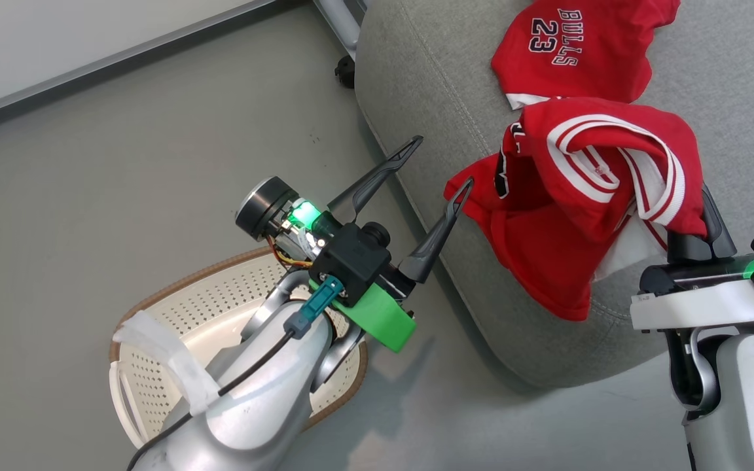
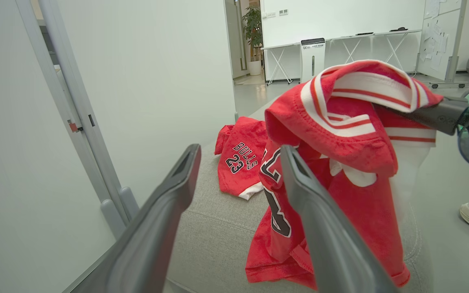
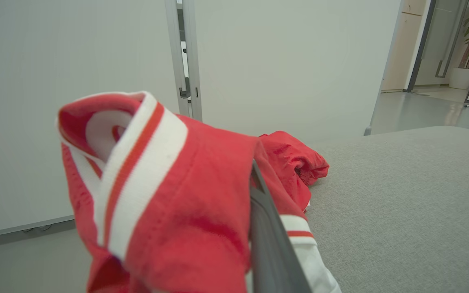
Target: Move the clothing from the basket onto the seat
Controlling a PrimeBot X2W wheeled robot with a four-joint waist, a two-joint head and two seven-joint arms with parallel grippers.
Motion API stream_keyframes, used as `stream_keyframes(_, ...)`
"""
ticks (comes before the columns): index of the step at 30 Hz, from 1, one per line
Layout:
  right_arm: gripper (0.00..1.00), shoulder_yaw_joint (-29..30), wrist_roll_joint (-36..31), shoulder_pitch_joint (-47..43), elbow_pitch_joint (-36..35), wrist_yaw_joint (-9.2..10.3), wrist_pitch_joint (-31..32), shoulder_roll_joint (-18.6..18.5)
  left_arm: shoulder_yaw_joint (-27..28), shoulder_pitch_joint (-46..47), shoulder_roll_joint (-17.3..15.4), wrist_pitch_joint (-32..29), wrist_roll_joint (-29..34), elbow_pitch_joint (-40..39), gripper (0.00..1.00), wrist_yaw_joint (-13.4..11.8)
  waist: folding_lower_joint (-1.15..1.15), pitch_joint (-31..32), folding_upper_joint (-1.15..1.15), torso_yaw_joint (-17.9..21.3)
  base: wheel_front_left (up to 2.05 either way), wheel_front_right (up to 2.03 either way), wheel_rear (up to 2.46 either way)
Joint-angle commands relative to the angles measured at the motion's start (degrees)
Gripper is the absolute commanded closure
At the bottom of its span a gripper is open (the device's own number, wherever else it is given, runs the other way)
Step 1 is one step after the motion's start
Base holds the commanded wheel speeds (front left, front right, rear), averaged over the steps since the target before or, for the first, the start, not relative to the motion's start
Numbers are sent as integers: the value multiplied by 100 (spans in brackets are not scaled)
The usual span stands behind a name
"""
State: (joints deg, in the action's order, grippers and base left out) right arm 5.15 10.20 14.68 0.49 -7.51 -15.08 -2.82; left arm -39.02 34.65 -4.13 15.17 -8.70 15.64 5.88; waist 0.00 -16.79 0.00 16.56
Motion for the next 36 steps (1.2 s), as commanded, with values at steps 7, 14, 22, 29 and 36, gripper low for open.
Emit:
stream_keyframes(7, 100, 54, 91, 55, -25, 4, -13, -14, 57, -62, -65, -5, 69, 9, 0, 36, 0, -76, 0, 27, 0, 0, 0)
stream_keyframes(14, 100, 183, 7, 723, -146, 4, -13, -15, 69, 67, -94, -5, 110, 19, 0, 54, 0, -302, 0, 3, 0, 0, 0)
stream_keyframes(22, 100, 634, -220, 2053, -170, 4, -13, -14, -29, 333, -91, -5, 166, 51, 0, 77, 0, -900, 0, -183, 0, 0, 0)
stream_keyframes(29, 100, 1168, -397, 3276, -26, 4, -13, -237, -85, 581, -121, -5, 225, 62, 0, 106, 0, -1453, 0, -376, 0, 0, 0)
stream_keyframes(36, 100, 1638, -382, 4452, 540, 4, -13, -948, -147, 767, -102, -5, 271, 40, 0, 109, 0, -1888, 0, -542, 0, 0, 0)
